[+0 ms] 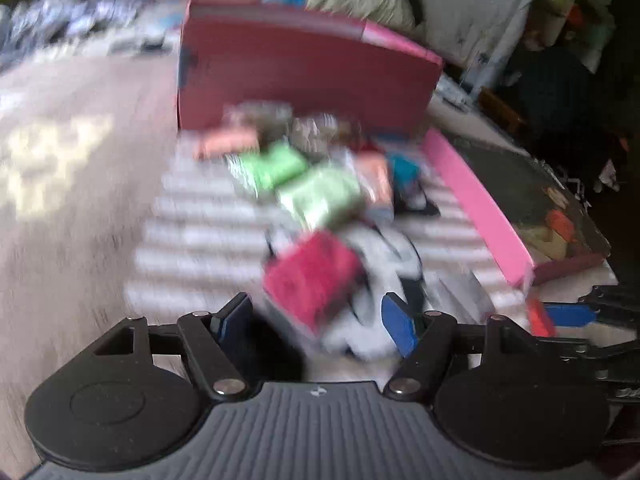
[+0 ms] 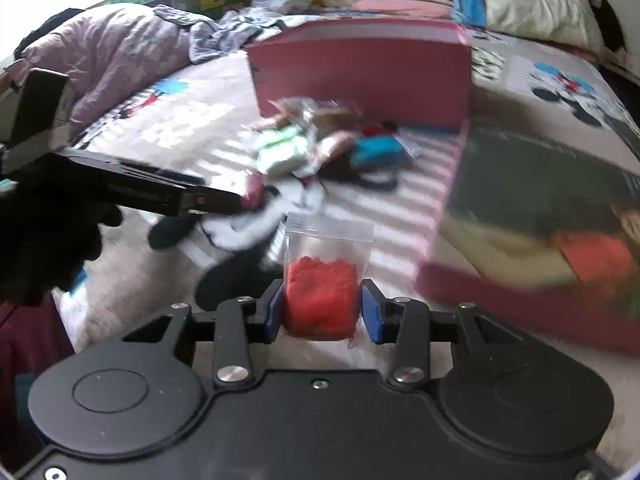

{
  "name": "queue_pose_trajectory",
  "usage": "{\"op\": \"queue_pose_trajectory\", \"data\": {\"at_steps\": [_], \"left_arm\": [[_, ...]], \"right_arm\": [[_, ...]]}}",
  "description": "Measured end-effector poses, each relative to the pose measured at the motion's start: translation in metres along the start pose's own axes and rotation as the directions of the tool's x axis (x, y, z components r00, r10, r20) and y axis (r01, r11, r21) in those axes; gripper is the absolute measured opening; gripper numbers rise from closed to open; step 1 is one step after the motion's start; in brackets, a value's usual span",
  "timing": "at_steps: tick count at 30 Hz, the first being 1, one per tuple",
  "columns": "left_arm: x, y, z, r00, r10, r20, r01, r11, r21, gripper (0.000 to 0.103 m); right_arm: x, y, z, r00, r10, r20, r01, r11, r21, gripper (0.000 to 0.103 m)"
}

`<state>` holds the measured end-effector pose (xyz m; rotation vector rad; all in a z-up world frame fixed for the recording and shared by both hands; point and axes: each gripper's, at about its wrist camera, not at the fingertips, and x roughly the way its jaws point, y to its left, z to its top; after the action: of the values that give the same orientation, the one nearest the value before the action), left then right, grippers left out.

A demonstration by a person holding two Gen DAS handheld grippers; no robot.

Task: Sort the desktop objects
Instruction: 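Close the right tool on the red clay bag and lift it, then grasp the magenta clay bag with the left tool while the right tool holds the red bag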

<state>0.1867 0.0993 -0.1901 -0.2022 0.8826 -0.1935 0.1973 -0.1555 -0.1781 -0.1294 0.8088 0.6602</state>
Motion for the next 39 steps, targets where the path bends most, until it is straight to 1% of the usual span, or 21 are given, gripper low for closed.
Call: {"op": "queue_pose_trajectory", "data": {"at_steps": [2,3,4,5,6,8,9,12,14,15,17,19,21,24,26,28,30,33,34,36,39], "left_arm": [[-0.009,-0.013,-0.003,1.0,-0.004,-0.007,0.005,0.994,0.113,0.073],[-0.013,-0.019,-0.004,1.0,0.006,-0.002,-0.005,0.984,0.179,0.073],[-0.015,-0.024,-0.002,0.999,0.036,0.023,-0.041,0.964,0.263,0.073],[-0.016,-0.029,0.0,0.997,0.064,0.051,-0.077,0.936,0.344,0.073],[-0.017,-0.033,0.003,0.994,0.082,0.077,-0.107,0.9,0.422,0.073],[-0.009,-0.032,0.012,0.993,0.077,0.095,-0.116,0.835,0.538,0.073],[-0.004,-0.03,0.017,0.993,0.069,0.091,-0.109,0.815,0.569,0.073],[0.01,-0.022,0.03,0.999,0.033,0.029,-0.044,0.819,0.572,0.073],[0.02,-0.02,0.032,1.0,0.023,-0.014,-0.01,0.819,0.574,0.072],[0.024,-0.02,0.032,0.999,0.022,-0.029,-0.001,0.819,0.574,0.069],[0.027,-0.021,0.029,0.999,0.027,-0.034,-0.002,0.822,0.569,0.058],[0.025,-0.022,0.026,0.999,0.029,-0.031,-0.007,0.838,0.546,0.044],[0.022,-0.025,0.022,0.999,0.046,-0.014,-0.031,0.847,0.53,0.04],[0.02,-0.028,0.015,0.998,0.069,0.001,-0.062,0.876,0.478,0.039],[0.017,-0.029,0.013,0.998,0.063,-0.006,-0.055,0.909,0.413,0.039],[0.012,-0.029,0.008,0.998,0.053,-0.015,-0.044,0.933,0.356,0.039],[0.007,-0.03,0.001,0.999,0.046,-0.024,-0.036,0.949,0.312,0.039],[0.005,-0.038,-0.008,0.997,0.072,-0.018,-0.062,0.941,0.334,0.04],[0.005,-0.04,-0.009,0.996,0.089,-0.01,-0.08,0.937,0.341,0.044],[0.005,-0.041,-0.008,0.994,0.108,-0.003,-0.101,0.938,0.331,0.049],[0.005,-0.04,-0.007,0.993,0.121,0.005,-0.117,0.946,0.303,0.049]], "right_arm": [[0.001,-0.004,-0.008,1.0,-0.014,-0.009,0.014,1.0,0.011,0.039],[0.0,-0.005,-0.011,1.0,-0.02,-0.008,0.02,1.0,0.014,0.039],[0.001,-0.006,-0.013,1.0,-0.021,-0.008,0.021,1.0,0.019,0.039],[0.002,-0.008,-0.015,1.0,-0.021,-0.008,0.021,0.999,0.026,0.039],[0.002,-0.008,-0.017,1.0,-0.019,-0.006,0.019,0.999,0.029,0.04],[0.004,-0.008,-0.018,1.0,-0.018,-0.002,0.018,1.0,0.023,0.041],[0.004,-0.006,-0.018,1.0,-0.023,-0.001,0.023,1.0,0.018,0.042],[0.005,-0.002,-0.02,0.999,-0.036,0.005,0.036,0.999,0.007,0.044],[0.004,-0.002,-0.023,0.999,-0.033,0.014,0.033,0.999,0.018,0.048],[0.005,-0.001,-0.023,0.999,-0.034,0.019,0.033,0.999,0.021,0.051],[0.006,0.001,-0.024,0.999,-0.033,0.025,0.032,0.999,0.018,0.057],[0.006,0.003,-0.025,0.999,-0.034,0.035,0.034,0.999,0.009,0.058],[0.007,0.003,-0.026,0.998,-0.033,0.046,0.033,0.999,0.008,0.058],[0.006,0.002,-0.028,0.997,-0.032,0.063,0.031,0.999,0.01,0.057],[0.005,0.004,-0.029,0.997,-0.038,0.072,0.038,0.999,-0.007,0.056],[0.004,0.003,-0.03,0.997,-0.026,0.07,0.027,1.0,-0.015,0.05],[0.002,0.001,-0.03,0.998,-0.01,0.059,0.011,1.0,-0.024,0.044],[0.0,-0.004,-0.03,0.998,-0.001,0.058,0.002,1.0,-0.015,0.042],[0.001,-0.004,-0.031,0.998,-0.003,0.061,0.004,1.0,-0.012,0.042],[0.001,-0.003,-0.031,0.998,-0.007,0.064,0.008,1.0,-0.013,0.047],[0.003,0.004,-0.034,0.998,-0.016,0.069,0.019,0.999,-0.049,0.054]]}}
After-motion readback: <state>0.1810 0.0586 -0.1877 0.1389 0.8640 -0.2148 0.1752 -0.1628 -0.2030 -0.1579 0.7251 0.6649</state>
